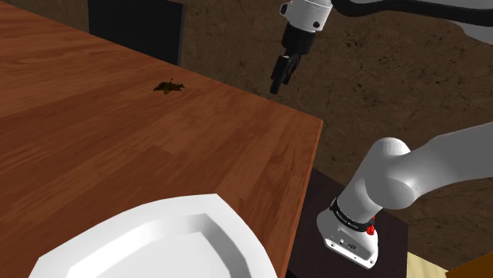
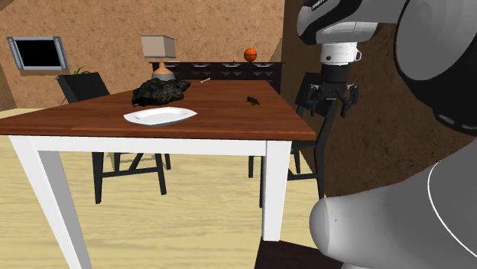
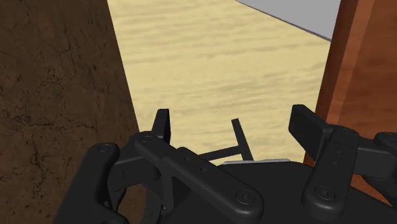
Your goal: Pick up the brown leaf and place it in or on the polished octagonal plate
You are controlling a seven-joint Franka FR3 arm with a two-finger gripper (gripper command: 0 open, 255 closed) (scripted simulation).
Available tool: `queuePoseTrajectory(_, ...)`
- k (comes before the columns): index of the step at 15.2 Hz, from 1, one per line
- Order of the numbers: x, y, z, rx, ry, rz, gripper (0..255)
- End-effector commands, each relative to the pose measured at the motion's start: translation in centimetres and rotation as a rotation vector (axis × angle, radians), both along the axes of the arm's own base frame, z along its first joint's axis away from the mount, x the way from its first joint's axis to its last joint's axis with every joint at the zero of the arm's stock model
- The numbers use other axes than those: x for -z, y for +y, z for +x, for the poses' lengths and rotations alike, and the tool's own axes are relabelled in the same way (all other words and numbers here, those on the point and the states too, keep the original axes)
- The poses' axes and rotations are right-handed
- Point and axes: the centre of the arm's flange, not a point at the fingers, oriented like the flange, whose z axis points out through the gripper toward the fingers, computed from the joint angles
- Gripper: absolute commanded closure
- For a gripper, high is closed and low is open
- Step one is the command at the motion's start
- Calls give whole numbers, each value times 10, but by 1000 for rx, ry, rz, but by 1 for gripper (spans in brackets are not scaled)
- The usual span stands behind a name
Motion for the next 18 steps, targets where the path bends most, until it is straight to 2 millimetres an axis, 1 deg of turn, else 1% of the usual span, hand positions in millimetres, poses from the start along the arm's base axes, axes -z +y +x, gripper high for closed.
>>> queuePoseTrajectory(1, 1, 19, 10, -16, -18, 25, 0)
queuePoseTrajectory(9, -6, 97, 49, -81, -84, 118, 0)
queuePoseTrajectory(18, -26, 185, 87, -155, -158, 223, 0)
